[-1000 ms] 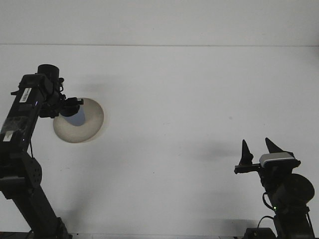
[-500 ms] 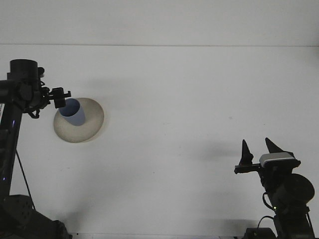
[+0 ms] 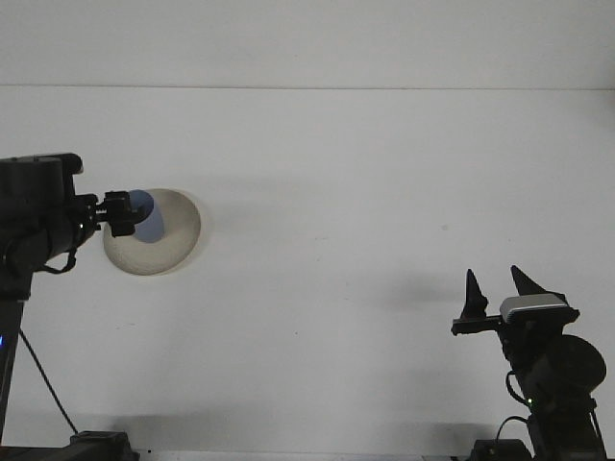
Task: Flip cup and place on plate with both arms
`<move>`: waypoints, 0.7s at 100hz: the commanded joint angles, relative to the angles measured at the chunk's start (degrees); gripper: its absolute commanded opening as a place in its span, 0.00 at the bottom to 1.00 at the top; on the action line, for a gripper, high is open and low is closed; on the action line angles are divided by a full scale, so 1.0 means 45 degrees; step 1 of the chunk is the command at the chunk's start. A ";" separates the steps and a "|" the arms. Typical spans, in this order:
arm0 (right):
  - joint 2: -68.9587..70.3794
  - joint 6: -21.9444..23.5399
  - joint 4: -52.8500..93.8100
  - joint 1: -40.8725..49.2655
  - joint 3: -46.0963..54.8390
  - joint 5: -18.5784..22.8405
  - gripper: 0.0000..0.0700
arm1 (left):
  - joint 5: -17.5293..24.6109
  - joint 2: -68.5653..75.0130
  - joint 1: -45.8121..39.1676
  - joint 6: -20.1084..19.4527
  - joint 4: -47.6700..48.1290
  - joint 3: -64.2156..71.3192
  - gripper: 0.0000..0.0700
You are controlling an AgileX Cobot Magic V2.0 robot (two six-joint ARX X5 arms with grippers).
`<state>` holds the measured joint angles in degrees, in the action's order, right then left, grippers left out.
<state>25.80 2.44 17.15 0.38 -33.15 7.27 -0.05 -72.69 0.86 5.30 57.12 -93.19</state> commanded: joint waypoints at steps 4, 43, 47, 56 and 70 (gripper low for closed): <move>0.0024 0.0170 -0.0189 0.0010 -0.0107 -0.0039 0.68 | 0.0015 0.1093 0.0359 0.0024 -0.0733 0.1239 0.55; 0.0024 0.0170 -0.0189 0.0010 -0.0107 -0.0039 0.68 | 0.0015 0.7480 0.1243 0.0335 -0.5134 0.8947 0.55; 0.0024 0.0170 -0.0185 0.0010 -0.0107 -0.0039 0.68 | 0.0019 0.8140 0.1258 0.0374 -0.5547 0.9636 0.55; 0.0029 0.0170 -0.0185 0.0010 -0.0107 -0.0039 0.68 | 0.0019 0.9520 0.1268 0.0369 -0.6441 1.0909 0.55; 0.0024 0.0170 -0.0185 0.0010 -0.0107 -0.0039 0.68 | 0.0015 1.0914 0.1268 0.0257 -0.7543 1.2016 0.55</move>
<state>25.80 2.44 17.12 0.38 -33.15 7.27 -0.03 -24.91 6.46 6.74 25.89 -39.59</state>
